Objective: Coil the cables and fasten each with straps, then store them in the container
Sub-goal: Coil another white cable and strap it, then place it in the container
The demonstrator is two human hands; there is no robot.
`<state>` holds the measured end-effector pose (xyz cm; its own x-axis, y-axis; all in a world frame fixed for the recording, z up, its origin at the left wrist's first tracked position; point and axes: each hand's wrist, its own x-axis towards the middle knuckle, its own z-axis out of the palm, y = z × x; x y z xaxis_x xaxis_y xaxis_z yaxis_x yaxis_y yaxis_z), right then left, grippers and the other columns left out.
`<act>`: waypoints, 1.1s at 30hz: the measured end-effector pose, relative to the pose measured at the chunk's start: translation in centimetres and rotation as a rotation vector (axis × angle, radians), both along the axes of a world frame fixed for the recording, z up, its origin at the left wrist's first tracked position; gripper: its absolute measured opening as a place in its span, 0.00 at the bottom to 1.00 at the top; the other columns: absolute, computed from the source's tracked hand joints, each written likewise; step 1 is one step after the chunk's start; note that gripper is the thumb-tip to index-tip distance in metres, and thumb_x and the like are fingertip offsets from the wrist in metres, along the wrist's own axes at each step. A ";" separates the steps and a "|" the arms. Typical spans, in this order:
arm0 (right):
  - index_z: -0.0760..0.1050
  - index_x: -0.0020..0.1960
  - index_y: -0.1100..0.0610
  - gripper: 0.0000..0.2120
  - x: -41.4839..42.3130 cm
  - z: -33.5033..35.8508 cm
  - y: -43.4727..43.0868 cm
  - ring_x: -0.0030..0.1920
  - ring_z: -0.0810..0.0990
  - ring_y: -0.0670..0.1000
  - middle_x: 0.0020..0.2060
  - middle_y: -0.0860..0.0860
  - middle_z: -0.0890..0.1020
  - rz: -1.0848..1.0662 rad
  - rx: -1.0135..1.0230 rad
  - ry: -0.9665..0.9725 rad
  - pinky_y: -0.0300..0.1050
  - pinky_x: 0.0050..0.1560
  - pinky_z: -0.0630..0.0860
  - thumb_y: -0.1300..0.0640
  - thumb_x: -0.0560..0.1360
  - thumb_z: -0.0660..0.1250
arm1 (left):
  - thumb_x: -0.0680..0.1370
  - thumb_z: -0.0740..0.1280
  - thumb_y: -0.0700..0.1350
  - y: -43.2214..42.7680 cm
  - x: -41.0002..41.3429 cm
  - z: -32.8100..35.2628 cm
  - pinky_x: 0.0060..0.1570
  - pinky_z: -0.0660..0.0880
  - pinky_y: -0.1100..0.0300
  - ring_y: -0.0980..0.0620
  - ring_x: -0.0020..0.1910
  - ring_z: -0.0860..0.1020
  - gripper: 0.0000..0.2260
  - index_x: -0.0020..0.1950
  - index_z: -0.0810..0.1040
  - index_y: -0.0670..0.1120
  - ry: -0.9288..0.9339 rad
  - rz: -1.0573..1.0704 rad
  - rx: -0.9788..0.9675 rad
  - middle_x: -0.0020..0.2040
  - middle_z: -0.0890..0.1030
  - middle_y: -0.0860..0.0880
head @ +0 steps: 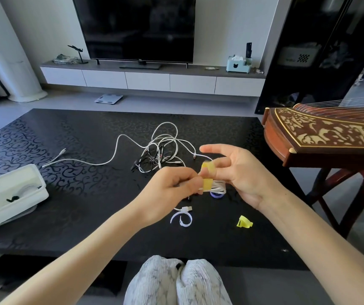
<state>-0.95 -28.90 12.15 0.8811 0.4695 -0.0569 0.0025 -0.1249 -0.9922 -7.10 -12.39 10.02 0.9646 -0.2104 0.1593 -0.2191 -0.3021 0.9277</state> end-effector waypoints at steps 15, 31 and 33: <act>0.81 0.50 0.65 0.09 -1.5 -3.7 -0.9 0.52 0.80 0.52 0.52 0.56 0.83 0.082 -0.402 -1.256 0.42 0.54 0.75 0.63 0.71 0.70 | 0.79 0.63 0.42 0.0 1.2 0.2 0.38 0.64 0.59 0.56 0.26 0.66 0.13 0.35 0.76 0.42 0.367 0.188 -0.181 0.25 0.68 0.50; 0.77 0.47 0.61 0.04 -0.2 -2.9 -1.2 0.33 0.75 0.50 0.33 0.51 0.77 0.148 -0.642 -1.367 0.48 0.31 0.75 0.63 0.74 0.66 | 0.78 0.64 0.41 -0.8 2.3 0.0 0.33 0.65 0.64 0.56 0.25 0.66 0.14 0.32 0.74 0.41 0.361 0.160 -0.047 0.23 0.67 0.51; 0.75 0.53 0.65 0.08 -0.1 -3.9 -0.9 0.31 0.72 0.51 0.32 0.53 0.75 0.105 -0.742 -1.571 0.47 0.27 0.74 0.68 0.73 0.65 | 0.76 0.64 0.39 -1.0 2.4 0.2 0.32 0.66 0.66 0.55 0.25 0.66 0.12 0.31 0.73 0.41 0.398 0.183 -0.045 0.24 0.68 0.49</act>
